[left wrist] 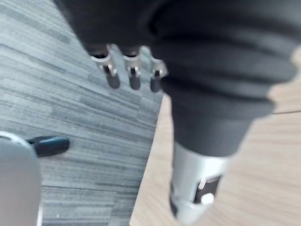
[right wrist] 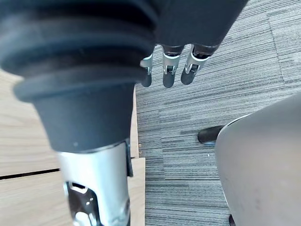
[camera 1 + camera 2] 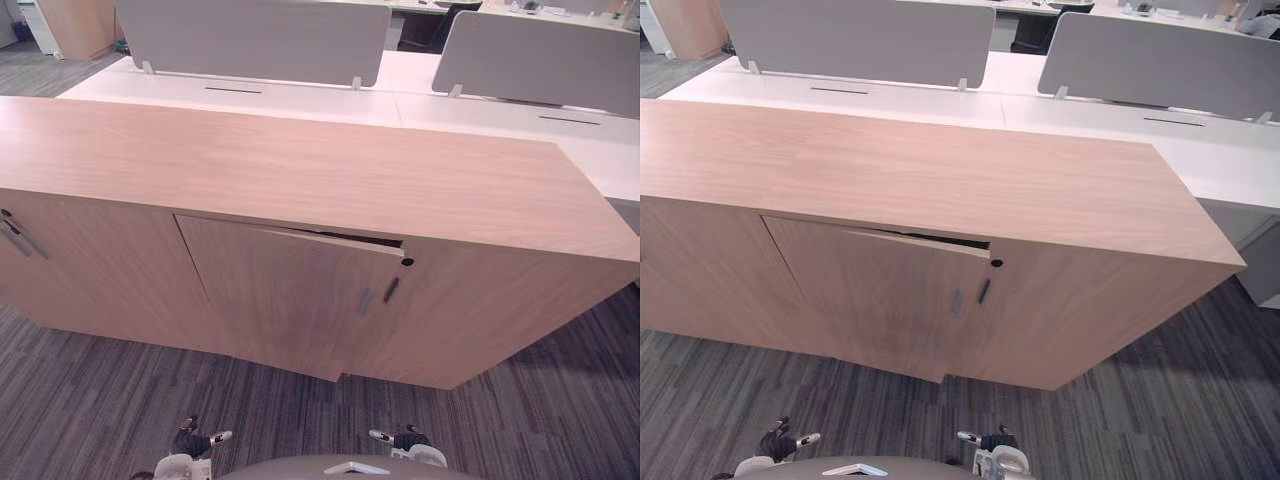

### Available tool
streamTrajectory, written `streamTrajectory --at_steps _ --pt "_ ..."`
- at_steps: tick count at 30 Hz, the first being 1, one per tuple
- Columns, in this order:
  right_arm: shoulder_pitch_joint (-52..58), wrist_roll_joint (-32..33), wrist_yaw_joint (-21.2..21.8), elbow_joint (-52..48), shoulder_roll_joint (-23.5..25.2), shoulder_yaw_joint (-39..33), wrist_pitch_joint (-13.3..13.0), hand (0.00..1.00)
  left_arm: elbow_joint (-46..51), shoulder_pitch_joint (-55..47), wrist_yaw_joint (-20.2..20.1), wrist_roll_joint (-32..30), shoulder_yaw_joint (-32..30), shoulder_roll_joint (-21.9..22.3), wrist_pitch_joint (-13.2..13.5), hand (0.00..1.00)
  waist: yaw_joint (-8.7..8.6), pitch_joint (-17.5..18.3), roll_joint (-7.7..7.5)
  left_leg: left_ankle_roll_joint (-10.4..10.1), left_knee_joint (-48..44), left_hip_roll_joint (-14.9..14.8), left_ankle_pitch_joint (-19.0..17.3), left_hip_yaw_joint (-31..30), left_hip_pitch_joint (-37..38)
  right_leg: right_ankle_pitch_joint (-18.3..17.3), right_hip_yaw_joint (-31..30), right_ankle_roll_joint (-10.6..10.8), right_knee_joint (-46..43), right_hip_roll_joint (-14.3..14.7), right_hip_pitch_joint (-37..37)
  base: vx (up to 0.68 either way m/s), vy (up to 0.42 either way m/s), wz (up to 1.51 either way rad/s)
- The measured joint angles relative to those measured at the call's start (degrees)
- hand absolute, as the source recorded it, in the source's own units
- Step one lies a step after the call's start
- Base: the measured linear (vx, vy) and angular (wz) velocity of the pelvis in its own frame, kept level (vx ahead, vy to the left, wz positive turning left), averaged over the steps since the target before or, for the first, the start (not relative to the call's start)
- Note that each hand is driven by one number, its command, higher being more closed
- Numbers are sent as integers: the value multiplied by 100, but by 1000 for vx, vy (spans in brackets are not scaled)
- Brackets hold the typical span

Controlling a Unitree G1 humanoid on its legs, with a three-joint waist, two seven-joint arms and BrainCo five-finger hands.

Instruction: Walk over to the cabinet, pick up the folder, carry it to the office cabinet, place the folder inside the office cabinet, then close the office cabinet door

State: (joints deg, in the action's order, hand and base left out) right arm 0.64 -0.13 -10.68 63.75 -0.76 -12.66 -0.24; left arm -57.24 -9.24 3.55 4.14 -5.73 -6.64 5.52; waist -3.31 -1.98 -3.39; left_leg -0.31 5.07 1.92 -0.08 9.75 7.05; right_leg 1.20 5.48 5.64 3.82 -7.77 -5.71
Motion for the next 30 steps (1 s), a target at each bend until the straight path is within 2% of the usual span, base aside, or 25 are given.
streamTrajectory --at_steps 10,18,23,30 --pt "-68 -2 12 25 11 -178 4 0 -237 139 43 -108 -316 102 -90 0 25 -11 2 -33 -2 4 -97 9 -5 -62 -18 8 -39 -2 38 -6 -11 -2" --pt "-118 -11 17 82 -28 -216 21 0 -334 254 101 -228 -329 123 -123 0 28 -96 37 -39 -5 8 -123 24 65 -50 -10 31 3 6 -30 46 -20 1" --pt "-174 -11 20 82 -92 -213 20 0 -415 330 101 -231 -329 166 -130 0 19 -199 134 -38 -3 -1 -122 31 88 -52 -12 27 -13 15 -37 -47 -37 -1" --pt "-174 -11 21 80 -93 -202 20 0 -415 334 99 -231 -327 168 -131 0 33 -202 129 -28 -2 -23 -114 43 107 -65 -8 13 -70 25 -24 -57 -36 -1"
